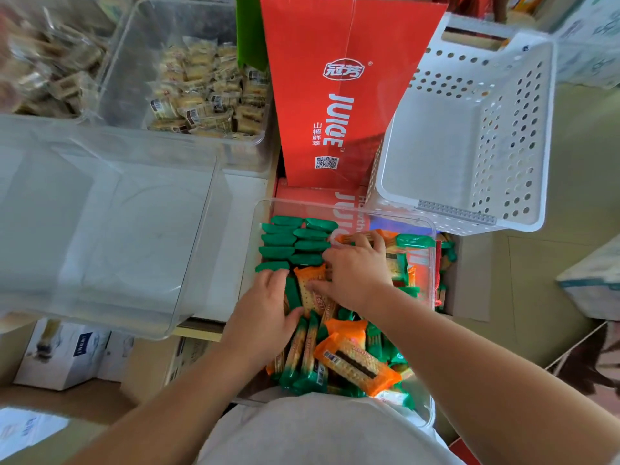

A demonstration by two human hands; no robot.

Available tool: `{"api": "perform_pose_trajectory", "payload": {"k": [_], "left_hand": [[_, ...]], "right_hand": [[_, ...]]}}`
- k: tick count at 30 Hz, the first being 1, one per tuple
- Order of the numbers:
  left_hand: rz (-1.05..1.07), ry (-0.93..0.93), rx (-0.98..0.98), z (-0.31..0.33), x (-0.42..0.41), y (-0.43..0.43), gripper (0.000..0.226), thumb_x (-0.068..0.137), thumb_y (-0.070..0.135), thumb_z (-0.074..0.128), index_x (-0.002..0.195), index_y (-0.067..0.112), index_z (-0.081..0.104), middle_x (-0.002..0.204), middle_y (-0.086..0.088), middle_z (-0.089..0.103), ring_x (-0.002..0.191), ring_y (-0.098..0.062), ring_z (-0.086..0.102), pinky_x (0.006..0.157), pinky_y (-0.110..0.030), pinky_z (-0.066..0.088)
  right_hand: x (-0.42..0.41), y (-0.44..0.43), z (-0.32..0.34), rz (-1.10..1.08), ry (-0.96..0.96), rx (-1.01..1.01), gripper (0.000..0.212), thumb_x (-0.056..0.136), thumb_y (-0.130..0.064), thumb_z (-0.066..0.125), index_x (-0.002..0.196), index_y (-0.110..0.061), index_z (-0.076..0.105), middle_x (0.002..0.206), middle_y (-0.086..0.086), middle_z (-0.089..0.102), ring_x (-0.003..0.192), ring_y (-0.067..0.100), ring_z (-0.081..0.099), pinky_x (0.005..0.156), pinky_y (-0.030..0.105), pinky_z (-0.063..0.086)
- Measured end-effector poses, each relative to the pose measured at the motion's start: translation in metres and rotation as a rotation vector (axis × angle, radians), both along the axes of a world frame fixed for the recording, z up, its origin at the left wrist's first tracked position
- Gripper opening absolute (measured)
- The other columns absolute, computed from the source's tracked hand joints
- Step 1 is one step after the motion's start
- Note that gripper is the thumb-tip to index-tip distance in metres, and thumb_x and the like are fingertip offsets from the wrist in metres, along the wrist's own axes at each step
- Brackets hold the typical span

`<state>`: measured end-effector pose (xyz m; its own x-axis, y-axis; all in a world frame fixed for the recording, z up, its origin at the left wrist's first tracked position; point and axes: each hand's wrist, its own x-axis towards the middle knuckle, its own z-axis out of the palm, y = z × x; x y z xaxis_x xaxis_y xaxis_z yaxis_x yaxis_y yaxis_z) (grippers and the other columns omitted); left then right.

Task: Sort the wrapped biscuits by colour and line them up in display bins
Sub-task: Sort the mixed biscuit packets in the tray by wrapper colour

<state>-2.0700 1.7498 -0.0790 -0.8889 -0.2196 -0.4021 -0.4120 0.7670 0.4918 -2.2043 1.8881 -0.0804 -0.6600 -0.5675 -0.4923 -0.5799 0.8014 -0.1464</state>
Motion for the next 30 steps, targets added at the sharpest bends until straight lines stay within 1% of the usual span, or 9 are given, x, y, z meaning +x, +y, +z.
{"api": "perform_pose_trajectory", "payload": {"k": [3, 7, 10, 12, 15, 18, 22, 25, 30], "left_hand": [[0.131, -0.06, 0.059, -0.004, -0.004, 0.007, 0.068, 0.089, 0.04, 0.073, 0.142, 0.023, 0.034, 0.131, 0.001, 0.054, 0.116, -0.018, 0.06, 0.093, -0.031, 0.049], [0.244, -0.072, 0.104, -0.009, -0.014, 0.017, 0.058, 0.086, 0.029, 0.078, 0.126, 0.026, 0.036, 0.107, 0.006, 0.06, 0.101, -0.019, 0.066, 0.08, -0.03, 0.052], [0.313, -0.07, 0.101, -0.015, -0.015, 0.015, 0.053, 0.086, 0.029, 0.079, 0.122, 0.024, 0.04, 0.101, 0.007, 0.061, 0.093, -0.017, 0.065, 0.072, -0.026, 0.05], [0.319, -0.048, 0.105, -0.019, -0.013, 0.014, 0.048, 0.087, 0.03, 0.077, 0.121, 0.023, 0.045, 0.096, 0.008, 0.063, 0.087, -0.014, 0.064, 0.064, -0.02, 0.045], [0.28, 0.013, 0.102, -0.018, -0.011, 0.014, 0.048, 0.088, 0.023, 0.075, 0.128, 0.024, 0.049, 0.097, 0.006, 0.065, 0.088, -0.014, 0.065, 0.069, -0.025, 0.052], [0.267, 0.061, 0.104, -0.014, -0.013, 0.011, 0.052, 0.086, 0.018, 0.074, 0.132, 0.021, 0.052, 0.104, 0.002, 0.067, 0.092, -0.017, 0.065, 0.078, -0.033, 0.055], [0.228, 0.088, 0.12, -0.015, -0.015, 0.004, 0.028, 0.082, 0.019, 0.074, 0.107, 0.022, 0.062, 0.084, 0.009, 0.068, 0.075, -0.012, 0.065, 0.067, -0.037, 0.057], [0.243, 0.089, 0.166, -0.016, -0.013, 0.004, 0.018, 0.082, 0.018, 0.073, 0.095, 0.028, 0.064, 0.082, 0.013, 0.07, 0.078, -0.005, 0.065, 0.072, -0.037, 0.058], [0.307, 0.088, 0.191, -0.02, -0.007, 0.007, 0.026, 0.085, 0.02, 0.074, 0.108, 0.028, 0.067, 0.101, 0.015, 0.071, 0.097, -0.005, 0.066, 0.086, -0.031, 0.059]], "right_hand": [[-0.003, 0.002, 0.001, -0.022, -0.064, -0.041, 0.042, 0.083, -0.075, 0.055, 0.101, -0.038, 0.061, 0.124, -0.005, 0.065, 0.138, 0.03, 0.034, 0.119, 0.058, 0.007], [-0.01, 0.014, 0.011, 0.003, -0.107, -0.068, 0.036, 0.079, -0.069, 0.065, 0.087, -0.035, 0.057, 0.113, -0.008, 0.064, 0.134, 0.024, 0.037, 0.118, 0.053, 0.015], [-0.01, 0.027, 0.018, 0.009, 0.002, -0.143, 0.03, 0.077, -0.06, 0.067, 0.08, -0.031, 0.059, 0.098, -0.01, 0.067, 0.121, 0.021, 0.048, 0.11, 0.044, 0.028], [-0.008, 0.035, 0.024, -0.028, 0.083, -0.213, 0.032, 0.076, -0.05, 0.072, 0.069, -0.03, 0.048, 0.088, -0.009, 0.067, 0.111, 0.023, 0.054, 0.099, 0.04, 0.035], [-0.004, 0.039, 0.03, -0.034, 0.202, -0.23, 0.033, 0.076, -0.046, 0.074, 0.079, -0.029, 0.045, 0.081, -0.006, 0.064, 0.105, 0.027, 0.055, 0.093, 0.042, 0.039], [-0.002, 0.036, 0.031, -0.002, 0.212, -0.117, 0.043, 0.079, -0.054, 0.065, 0.112, -0.027, 0.058, 0.098, -0.004, 0.071, 0.112, 0.026, 0.05, 0.099, 0.043, 0.036], [0.0, 0.025, 0.026, 0.216, 0.151, 0.049, 0.049, 0.082, -0.059, 0.054, 0.121, -0.032, 0.065, 0.128, -0.005, 0.062, 0.13, 0.028, 0.038, 0.118, 0.056, 0.016], [-0.006, 0.012, 0.017, 0.355, 0.063, 0.122, 0.052, 0.084, -0.059, 0.054, 0.126, -0.031, 0.067, 0.145, -0.002, 0.053, 0.149, 0.03, 0.021, 0.119, 0.065, -0.005], [-0.014, 0.005, 0.004, 0.398, -0.052, 0.269, 0.066, 0.089, -0.068, 0.043, 0.138, -0.026, 0.059, 0.154, 0.002, 0.043, 0.148, 0.03, 0.021, 0.12, 0.064, 0.0]]}}
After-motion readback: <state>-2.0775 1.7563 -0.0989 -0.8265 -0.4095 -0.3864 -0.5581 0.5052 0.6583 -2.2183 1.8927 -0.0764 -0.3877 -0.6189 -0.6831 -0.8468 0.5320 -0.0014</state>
